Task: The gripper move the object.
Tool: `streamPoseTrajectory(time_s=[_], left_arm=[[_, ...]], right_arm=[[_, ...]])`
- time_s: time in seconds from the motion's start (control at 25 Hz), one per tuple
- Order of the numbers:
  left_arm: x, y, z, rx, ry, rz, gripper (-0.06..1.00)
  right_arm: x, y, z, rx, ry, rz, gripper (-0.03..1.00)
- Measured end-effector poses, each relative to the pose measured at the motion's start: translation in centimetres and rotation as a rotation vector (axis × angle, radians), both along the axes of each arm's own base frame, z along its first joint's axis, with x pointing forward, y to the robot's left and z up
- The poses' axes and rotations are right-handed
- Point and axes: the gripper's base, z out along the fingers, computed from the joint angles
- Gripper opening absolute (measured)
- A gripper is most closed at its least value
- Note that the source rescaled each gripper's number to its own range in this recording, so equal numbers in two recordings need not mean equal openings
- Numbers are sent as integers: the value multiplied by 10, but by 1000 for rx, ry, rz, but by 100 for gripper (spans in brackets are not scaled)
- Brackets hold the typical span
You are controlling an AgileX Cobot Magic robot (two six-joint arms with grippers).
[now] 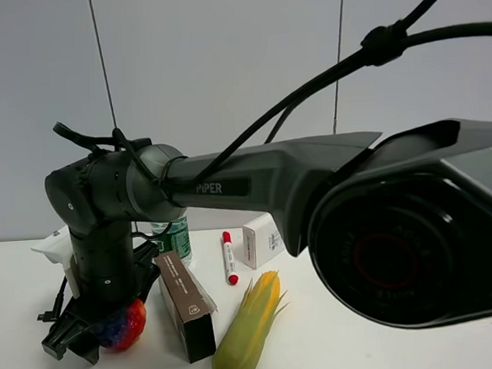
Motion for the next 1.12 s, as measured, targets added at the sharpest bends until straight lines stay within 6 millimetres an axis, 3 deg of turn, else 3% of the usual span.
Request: streamPoseTrajectory(time_s=[0.08,0.28,0.56,0.8,1.12], left_arm=[[0,0,0,0,0,0,100],[0,0,0,0,0,0,100],[0,0,0,0,0,0,100],[0,0,0,-1,0,0,100],[0,0,0,-1,0,0,100]], right_arm=[[0,-1,0,-9,0,2,98],[0,-3,8,-20,-1,-1,99],[-3,-3,45,34,-9,-6,99],[-6,-5,87,103,-35,-6,99],[-24,-30,177,125,-69,28,99]])
